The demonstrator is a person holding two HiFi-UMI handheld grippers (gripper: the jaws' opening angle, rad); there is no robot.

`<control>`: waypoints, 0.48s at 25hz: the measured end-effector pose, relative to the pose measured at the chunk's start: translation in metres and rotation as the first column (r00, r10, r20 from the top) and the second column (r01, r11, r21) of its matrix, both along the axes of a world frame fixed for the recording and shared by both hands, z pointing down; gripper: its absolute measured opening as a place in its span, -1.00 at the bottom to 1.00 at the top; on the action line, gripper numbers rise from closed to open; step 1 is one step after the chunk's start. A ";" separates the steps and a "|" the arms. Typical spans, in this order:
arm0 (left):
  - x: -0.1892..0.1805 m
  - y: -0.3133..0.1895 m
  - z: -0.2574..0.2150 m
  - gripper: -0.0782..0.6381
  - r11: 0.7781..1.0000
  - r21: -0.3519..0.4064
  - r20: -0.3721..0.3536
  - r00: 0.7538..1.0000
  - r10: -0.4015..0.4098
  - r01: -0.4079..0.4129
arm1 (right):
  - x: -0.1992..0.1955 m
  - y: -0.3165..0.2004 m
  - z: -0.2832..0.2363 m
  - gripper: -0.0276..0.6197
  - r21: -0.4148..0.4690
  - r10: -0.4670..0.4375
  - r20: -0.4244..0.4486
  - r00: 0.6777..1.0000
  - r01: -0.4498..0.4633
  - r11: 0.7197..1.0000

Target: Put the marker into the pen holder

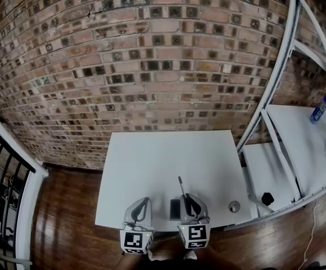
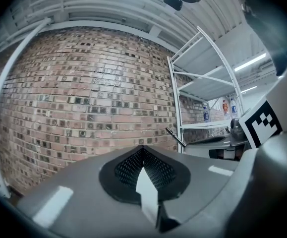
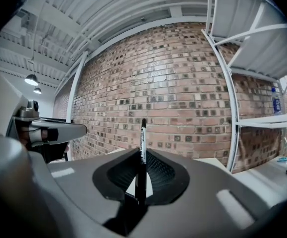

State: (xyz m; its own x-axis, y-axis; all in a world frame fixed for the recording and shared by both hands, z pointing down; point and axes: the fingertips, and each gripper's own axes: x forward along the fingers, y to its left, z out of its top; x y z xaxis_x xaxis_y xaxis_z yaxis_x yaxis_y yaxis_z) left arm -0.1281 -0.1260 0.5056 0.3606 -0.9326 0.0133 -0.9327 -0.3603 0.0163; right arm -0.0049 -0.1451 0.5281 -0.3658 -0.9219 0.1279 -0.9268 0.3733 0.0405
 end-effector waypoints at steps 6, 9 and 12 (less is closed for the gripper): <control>-0.005 -0.001 0.005 -0.74 1.000 -0.011 0.004 1.000 -0.017 0.017 | -0.004 0.002 0.045 -0.73 -0.134 -0.045 -0.030 0.999 0.040 0.990; -0.006 -0.001 0.006 -0.74 1.000 -0.016 0.005 1.000 -0.019 0.020 | -0.009 0.006 0.063 -0.52 -0.193 -0.076 -0.045 0.996 0.066 0.979; -0.007 -0.002 0.007 -0.74 1.000 -0.019 0.007 1.000 -0.023 0.023 | -0.006 0.008 0.060 -0.54 -0.170 -0.064 -0.058 0.996 0.054 0.984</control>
